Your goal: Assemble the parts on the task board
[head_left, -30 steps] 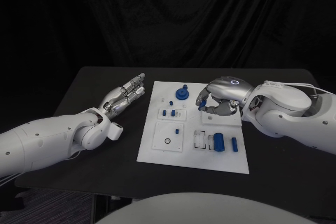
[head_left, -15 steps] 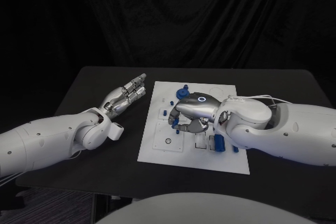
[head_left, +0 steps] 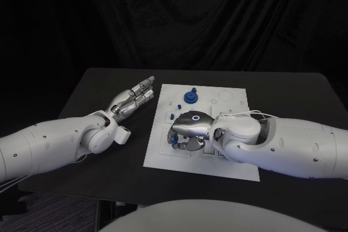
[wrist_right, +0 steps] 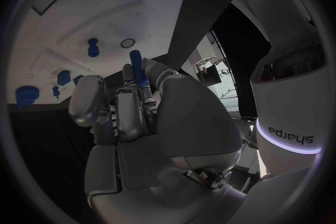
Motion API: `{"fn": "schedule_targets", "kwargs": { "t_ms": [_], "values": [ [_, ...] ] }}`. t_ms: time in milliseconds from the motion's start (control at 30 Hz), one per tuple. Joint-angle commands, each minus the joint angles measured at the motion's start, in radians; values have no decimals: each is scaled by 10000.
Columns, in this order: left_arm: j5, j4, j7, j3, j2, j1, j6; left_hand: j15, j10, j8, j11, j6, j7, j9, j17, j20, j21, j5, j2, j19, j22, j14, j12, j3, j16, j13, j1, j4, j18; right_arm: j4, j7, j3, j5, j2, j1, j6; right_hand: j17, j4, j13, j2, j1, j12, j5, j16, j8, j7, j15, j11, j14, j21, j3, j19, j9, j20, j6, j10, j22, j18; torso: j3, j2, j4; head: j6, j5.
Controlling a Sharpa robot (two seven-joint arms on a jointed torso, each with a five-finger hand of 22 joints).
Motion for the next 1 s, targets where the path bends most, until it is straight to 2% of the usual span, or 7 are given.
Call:
{"fn": "schedule_targets", "kwargs": {
  "t_ms": [33,100,333,1000],
  "values": [
    [-27,-4,1159,9,31,-18,133,54,-1,28,59,27,58,16,-12,68,-11,39,15,13,5,13,-16,60,-69,-7,126,2,165,-75,107,7,-431,45,-77,264,-19,-64,16,-22,91,-33,-56,-70,-38,-15,12,-260,-72,-35,23,-68,18,-32,-27,311,1461,-54,12,-5,2,-2,-1],
    [-27,-8,1157,10,37,-21,139,57,-6,28,63,28,63,17,-12,69,-12,38,15,13,1,13,-18,60,-69,-9,127,3,165,-96,99,7,-530,55,-114,293,-55,-99,28,-18,132,-44,-103,-93,-52,-12,10,-260,-86,-41,46,-75,33,-31,-32,320,1459,-52,22,1,-21,-2,32],
    [-27,-38,1151,10,68,-38,158,61,-8,29,69,31,71,17,-12,71,-10,37,15,15,7,13,-18,60,-69,-10,128,3,165,-181,62,7,-824,80,-170,466,-148,-140,41,-30,173,-69,-149,-153,-86,2,16,-248,-124,-117,67,-113,44,-28,-62,313,1440,-37,17,-10,-3,-2,8],
    [-27,-55,1100,10,94,-64,243,77,-16,27,84,20,90,15,-12,77,-11,40,21,14,3,13,-21,64,-69,-12,135,3,166,-374,-11,6,-1264,198,-196,321,-139,-137,70,11,166,-100,-143,-158,-87,9,28,-236,-136,-124,90,-132,85,-19,-4,321,1440,-38,10,3,-4,-2,-3]
  ]
}}
